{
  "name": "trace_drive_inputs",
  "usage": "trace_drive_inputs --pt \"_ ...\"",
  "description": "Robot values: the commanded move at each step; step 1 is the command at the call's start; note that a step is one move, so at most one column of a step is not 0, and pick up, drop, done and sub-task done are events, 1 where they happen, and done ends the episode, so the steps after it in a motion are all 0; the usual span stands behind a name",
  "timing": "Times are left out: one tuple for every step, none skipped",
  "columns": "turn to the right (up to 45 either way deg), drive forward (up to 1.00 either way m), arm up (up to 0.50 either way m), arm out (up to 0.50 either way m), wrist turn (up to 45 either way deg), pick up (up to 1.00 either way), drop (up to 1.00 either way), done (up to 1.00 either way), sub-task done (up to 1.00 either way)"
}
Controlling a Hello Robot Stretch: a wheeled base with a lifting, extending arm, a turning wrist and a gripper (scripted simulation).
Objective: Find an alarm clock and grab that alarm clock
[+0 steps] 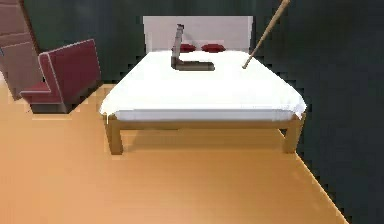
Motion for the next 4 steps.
trace_drive_inputs --pt "0.0 0.15 0.0 0.0 0.0 0.0 0.0 0.0 0.0" --pt "-45.0 0.0 0.0 0.0 0.0 0.0 0.0 0.0 0.0" --pt "-36.0 0.0 0.0 0.0 0.0 0.0 0.0 0.0 0.0" --pt "0.0 0.15 0.0 0.0 0.0 0.0 0.0 0.0 0.0"
